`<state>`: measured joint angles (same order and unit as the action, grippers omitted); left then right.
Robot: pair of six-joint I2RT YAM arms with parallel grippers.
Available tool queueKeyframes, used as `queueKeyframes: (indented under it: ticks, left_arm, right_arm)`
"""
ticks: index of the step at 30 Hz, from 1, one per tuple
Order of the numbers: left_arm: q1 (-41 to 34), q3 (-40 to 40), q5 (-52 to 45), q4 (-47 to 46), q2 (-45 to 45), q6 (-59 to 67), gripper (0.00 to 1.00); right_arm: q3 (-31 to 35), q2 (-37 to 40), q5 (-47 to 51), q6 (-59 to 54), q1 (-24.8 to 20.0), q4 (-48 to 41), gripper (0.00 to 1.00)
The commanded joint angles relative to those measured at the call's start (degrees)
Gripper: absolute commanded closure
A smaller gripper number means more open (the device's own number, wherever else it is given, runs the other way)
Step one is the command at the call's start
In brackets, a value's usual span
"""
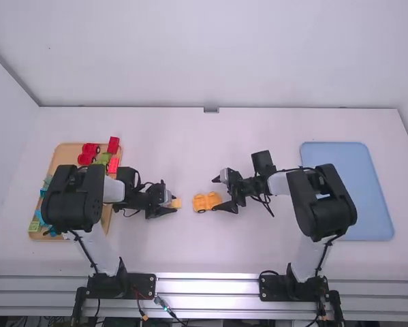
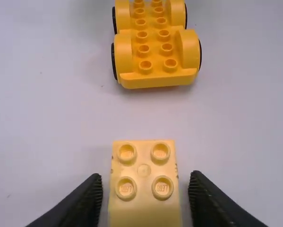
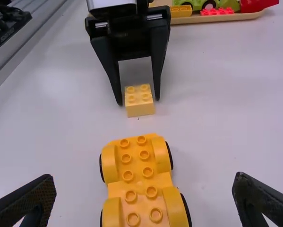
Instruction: Assemble lego blocks to make yellow taxi
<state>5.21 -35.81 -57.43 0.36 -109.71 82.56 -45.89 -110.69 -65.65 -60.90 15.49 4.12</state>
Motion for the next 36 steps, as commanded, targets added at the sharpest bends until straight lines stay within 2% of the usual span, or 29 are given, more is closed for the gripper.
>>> queueKeyframes:
  ticks: [1,12,20,26,36]
  left_arm:
    - [-1.1,0.6,-1.6,-0.3,-0.6,0.8,0.56]
    - [-1.1,0.4,-1.6,0.6,-0.6,0.8,0.68]
    - [-1.2,-0.1,-2.0,1.2,-0.5,0.8,0.68]
    - [-1.5,-3.0,-2.1,-4.0,0.2,0.8,0.67]
    - [-2.8,-7.2,-2.1,-15.0,3.9,0.8,0.69]
  right_arm:
    - [-0.3,-0.5,-0.8,-0.2,0.4,-0.1,0.01]
    - [-0.3,-0.5,-0.7,-0.2,0.2,-0.1,0.01]
    - [-0.2,-0.5,1.9,-0.2,0.7,-0.5,0.01]
    - [2.0,-0.5,1.9,-4.2,1.4,0.2,0.01]
    - [5.6,-2.4,4.2,1.1,2.2,13.0,0.01]
